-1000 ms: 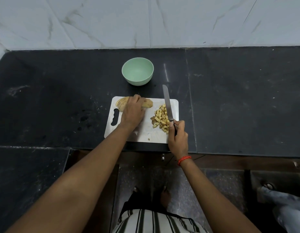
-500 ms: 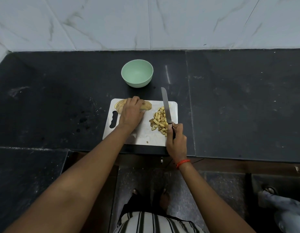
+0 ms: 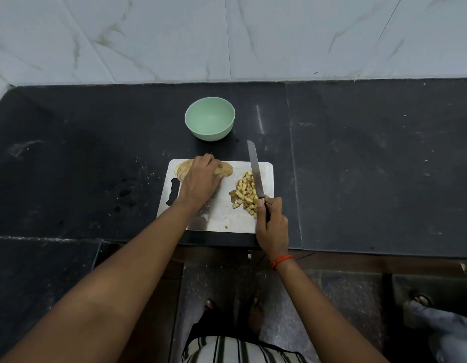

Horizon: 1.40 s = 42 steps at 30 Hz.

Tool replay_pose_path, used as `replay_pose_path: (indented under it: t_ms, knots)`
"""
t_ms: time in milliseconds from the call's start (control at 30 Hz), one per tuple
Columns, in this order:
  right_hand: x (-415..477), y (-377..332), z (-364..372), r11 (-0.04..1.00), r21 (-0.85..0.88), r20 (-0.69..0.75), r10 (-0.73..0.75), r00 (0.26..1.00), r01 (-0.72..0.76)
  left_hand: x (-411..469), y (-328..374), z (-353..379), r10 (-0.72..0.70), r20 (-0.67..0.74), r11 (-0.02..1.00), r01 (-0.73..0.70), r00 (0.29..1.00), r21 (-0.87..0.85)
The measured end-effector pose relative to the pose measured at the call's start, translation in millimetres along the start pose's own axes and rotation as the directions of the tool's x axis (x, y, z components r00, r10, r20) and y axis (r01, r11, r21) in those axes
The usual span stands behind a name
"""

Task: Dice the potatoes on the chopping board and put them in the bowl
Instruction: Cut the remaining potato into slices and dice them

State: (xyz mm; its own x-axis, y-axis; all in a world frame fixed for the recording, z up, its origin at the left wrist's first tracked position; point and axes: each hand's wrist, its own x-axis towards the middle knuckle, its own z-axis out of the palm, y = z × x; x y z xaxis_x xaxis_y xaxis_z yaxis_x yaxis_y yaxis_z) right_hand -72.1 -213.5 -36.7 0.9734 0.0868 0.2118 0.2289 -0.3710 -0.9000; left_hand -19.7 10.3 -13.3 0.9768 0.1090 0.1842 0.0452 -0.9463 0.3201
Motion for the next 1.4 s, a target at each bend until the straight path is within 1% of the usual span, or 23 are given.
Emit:
replay_pose_path:
  t_ms: [133, 233, 333, 467, 533, 667, 733, 767, 833, 867, 900, 967, 1033, 1100, 1200, 1233, 1300, 1400]
  knots:
    - [0, 0, 0, 1.0, 0.005, -0.01, -0.005, 1.0, 0.005, 2, 2, -3, -0.003, 0.018, 1.0, 0.003, 1.0, 0.015]
    - [0, 0, 0, 1.0, -0.004, -0.008, 0.002, 1.0, -0.002, 7, 3, -8, -0.011, 0.065, 1.0, 0.012, 0.998, -0.007]
    - [0, 1, 0, 1.0, -0.003, -0.001, 0.024, 1.0, -0.024, 10, 2, -12, -0.001, 0.105, 1.0, 0.0, 0.994, 0.007]
    - [0, 0, 0, 1.0, -0.006, -0.011, 0.006, 1.0, -0.006, 8, 3, -13, -0.031, 0.127, 0.999, 0.033, 0.991, -0.012]
    - [-1, 0, 0, 1.0, -0.008, -0.019, -0.001, 1.0, 0.001, 4, 5, -13, -0.042, 0.122, 0.998, 0.047, 0.992, -0.033]
    - [-1, 0, 0, 1.0, -0.011, -0.014, -0.004, 1.0, 0.003, -14, 7, -9, -0.041, 0.057, 0.996, 0.045, 0.998, -0.075]
    - [-1, 0, 0, 1.0, -0.015, -0.015, -0.003, 1.0, 0.003, -23, 6, -6, -0.097, 0.057, 0.986, 0.104, 0.994, -0.128]
    - [-1, 0, 1, 1.0, -0.014, -0.017, -0.004, 1.0, 0.004, -27, 5, -6, -0.149, 0.079, 0.971, 0.161, 0.986, -0.177]
    - [-1, 1, 1, 1.0, -0.011, -0.022, -0.008, 1.0, 0.007, -36, 3, -4, -0.264, 0.143, 0.908, 0.296, 0.954, -0.296]
    - [-1, 1, 1, 1.0, -0.015, -0.024, -0.009, 1.0, 0.009, -41, 2, -3, -0.295, 0.165, 0.881, 0.335, 0.941, -0.333]
    - [-1, 1, 1, 1.0, -0.02, -0.025, -0.008, 1.0, 0.008, -46, 1, -1, -0.303, 0.169, 0.874, 0.344, 0.938, -0.343]
    - [-1, 1, 1, 1.0, -0.029, -0.021, -0.006, 1.0, 0.005, -56, 0, 2, -0.297, 0.139, 0.883, 0.327, 0.945, -0.338]
    - [0, 0, 1, 0.999, -0.038, -0.013, -0.008, 1.0, 0.007, -64, -1, 3, -0.308, 0.064, 0.889, 0.312, 0.949, -0.335]
    - [0, -2, 0, 0.999, -0.039, -0.006, -0.009, 1.0, 0.008, -70, -3, 5, -0.286, 0.005, 0.906, 0.272, 0.958, -0.325]
    - [0, -3, -1, 0.999, -0.04, 0.007, 0.006, 1.0, -0.006, -77, -5, 7, -0.207, -0.004, 0.948, 0.199, 0.978, -0.248]
    - [-1, -3, -1, 0.999, -0.033, 0.013, 0.019, 1.0, -0.019, -79, -5, 8, -0.202, -0.018, 0.955, 0.193, 0.979, -0.224]
    - [-1, -5, -1, 0.999, -0.028, 0.022, 0.036, 0.999, -0.035, -81, -3, 6, -0.237, -0.035, 0.95, 0.224, 0.971, -0.219]
    - [0, -7, -1, 0.998, -0.037, 0.026, 0.06, 0.998, -0.059, -82, 1, 7, -0.292, -0.013, 0.933, 0.282, 0.956, -0.223]
